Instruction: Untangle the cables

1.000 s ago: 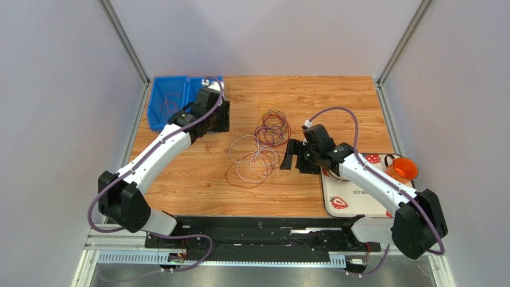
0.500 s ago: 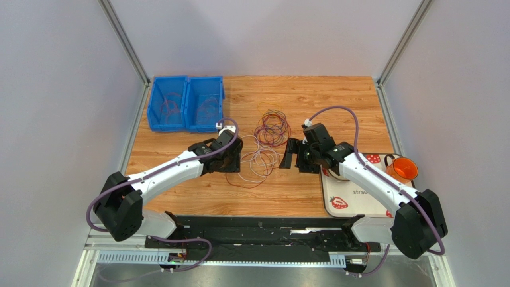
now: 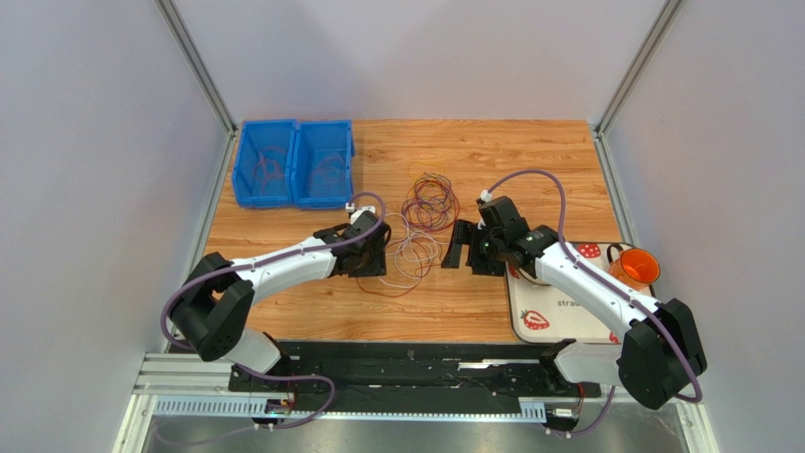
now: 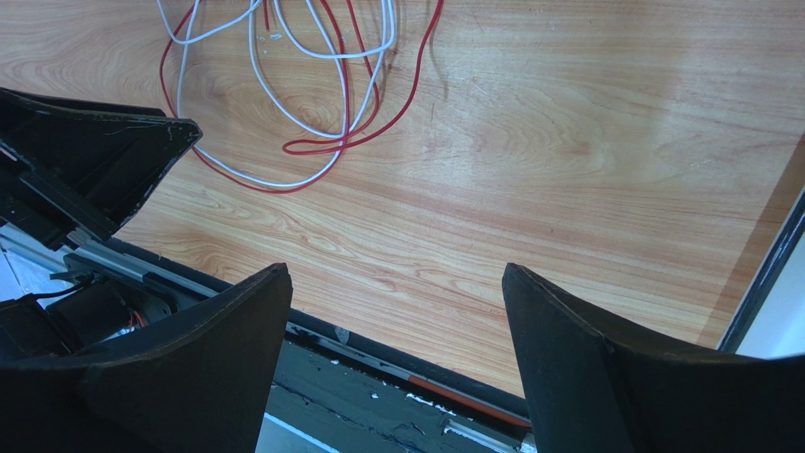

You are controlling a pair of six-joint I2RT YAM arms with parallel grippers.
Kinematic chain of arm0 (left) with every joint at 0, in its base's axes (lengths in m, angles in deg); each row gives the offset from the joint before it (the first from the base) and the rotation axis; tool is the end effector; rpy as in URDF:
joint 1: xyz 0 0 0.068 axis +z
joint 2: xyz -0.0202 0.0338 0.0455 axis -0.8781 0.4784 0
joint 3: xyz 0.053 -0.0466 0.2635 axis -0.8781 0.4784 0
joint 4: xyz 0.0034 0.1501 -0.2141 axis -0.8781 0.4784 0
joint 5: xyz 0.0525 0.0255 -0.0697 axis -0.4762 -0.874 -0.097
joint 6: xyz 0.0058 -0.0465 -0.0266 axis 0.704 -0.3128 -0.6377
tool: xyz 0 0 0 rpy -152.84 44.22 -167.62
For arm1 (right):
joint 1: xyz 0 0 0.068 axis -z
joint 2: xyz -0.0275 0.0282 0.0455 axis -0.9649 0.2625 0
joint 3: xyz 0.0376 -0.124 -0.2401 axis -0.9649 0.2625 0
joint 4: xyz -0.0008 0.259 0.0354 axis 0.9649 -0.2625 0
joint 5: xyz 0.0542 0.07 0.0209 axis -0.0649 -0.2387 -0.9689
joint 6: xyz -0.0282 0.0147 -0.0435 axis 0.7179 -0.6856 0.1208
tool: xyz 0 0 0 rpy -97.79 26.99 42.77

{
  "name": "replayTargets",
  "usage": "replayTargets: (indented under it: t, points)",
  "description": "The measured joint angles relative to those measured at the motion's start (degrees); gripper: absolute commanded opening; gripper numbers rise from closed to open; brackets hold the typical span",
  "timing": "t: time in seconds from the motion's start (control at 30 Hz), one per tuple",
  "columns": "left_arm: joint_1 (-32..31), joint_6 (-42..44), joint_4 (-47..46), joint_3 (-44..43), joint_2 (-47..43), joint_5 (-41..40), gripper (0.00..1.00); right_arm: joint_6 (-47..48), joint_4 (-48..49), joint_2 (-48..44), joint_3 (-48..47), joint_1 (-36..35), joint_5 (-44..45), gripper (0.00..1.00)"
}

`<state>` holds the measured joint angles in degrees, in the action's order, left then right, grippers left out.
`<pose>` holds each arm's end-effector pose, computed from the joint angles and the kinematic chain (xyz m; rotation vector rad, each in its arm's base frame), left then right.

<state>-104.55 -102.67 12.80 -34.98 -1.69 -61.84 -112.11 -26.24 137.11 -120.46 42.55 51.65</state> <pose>0.2130 -0.1897 0.1896 -0.1138 2.6181 -0.2863 0.2047 0.1357 0.2347 0.0431 2.6899 0.6250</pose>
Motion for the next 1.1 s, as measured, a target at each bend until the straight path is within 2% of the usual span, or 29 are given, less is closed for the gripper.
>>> replayTargets:
  t: [0.17, 0.27, 0.33, 0.37, 0.4, 0.43, 0.47, 0.57, 0.67, 0.83, 0.97, 1.1]
  points:
    - [-0.02, -0.66, 0.07, 0.02, 1.68, 0.15, 0.51, 0.0, 0.02, 0.0, 0.28, 0.0, -0.02, 0.87]
    - [-0.02, -1.09, 0.02, 0.02, 2.23, 0.02, 0.47, 0.02, 0.04, 0.0, 0.33, 0.0, -0.04, 0.87]
    - [-0.02, -1.07, -0.48, 0.09, 2.62, 0.48, 0.4, 0.02, 0.17, 0.0, 0.46, 0.0, -0.13, 0.87]
    - [-0.02, -1.09, -1.09, 0.15, 2.91, 0.74, 0.35, 0.0, 0.28, 0.0, 0.61, 0.0, -0.26, 0.87]
    - [-0.11, -1.07, -1.66, 0.15, 3.32, 1.03, 0.15, 0.0, 0.28, 0.0, 0.72, 0.0, -0.37, 0.87]
    - [-0.24, -1.05, -2.29, 0.15, 3.93, 1.25, 0.03, 0.0, 0.28, 0.0, 0.76, 0.0, -0.46, 0.87]
    - [-0.33, -1.49, -2.8, 0.13, 4.55, 1.4, 0.0, 0.0, 0.31, 0.0, 0.76, 0.0, -0.5, 0.87]
    - [-0.74, -0.87, -2.36, -0.59, 6.97, 1.88, 0.0, 0.0, 0.39, 0.0, 0.76, 0.0, -0.7, 0.87]
    - [-1.16, 0.04, 2.67, -4.28, 6.34, 0.66, 0.0, 0.02, 0.37, 0.0, 0.76, 0.0, -0.74, 0.87]
    - [-1.62, 4.79, 13.31, -20.63, -1.81, -3.32, 0.0, 0.0, 0.35, -0.42, 0.76, 0.0, -0.76, 0.87]
    - [-1.64, 9.73, 15.47, -36.11, -10.64, -4.96, 0.0, -0.09, 0.37, -0.63, 0.76, 0.0, -0.87, 0.87]
    - [-1.73, 12.92, 16.33, -41.55, -17.53, -5.92, 0.0, -0.17, 0.39, -0.63, 0.76, 0.0, -0.92, 0.87]
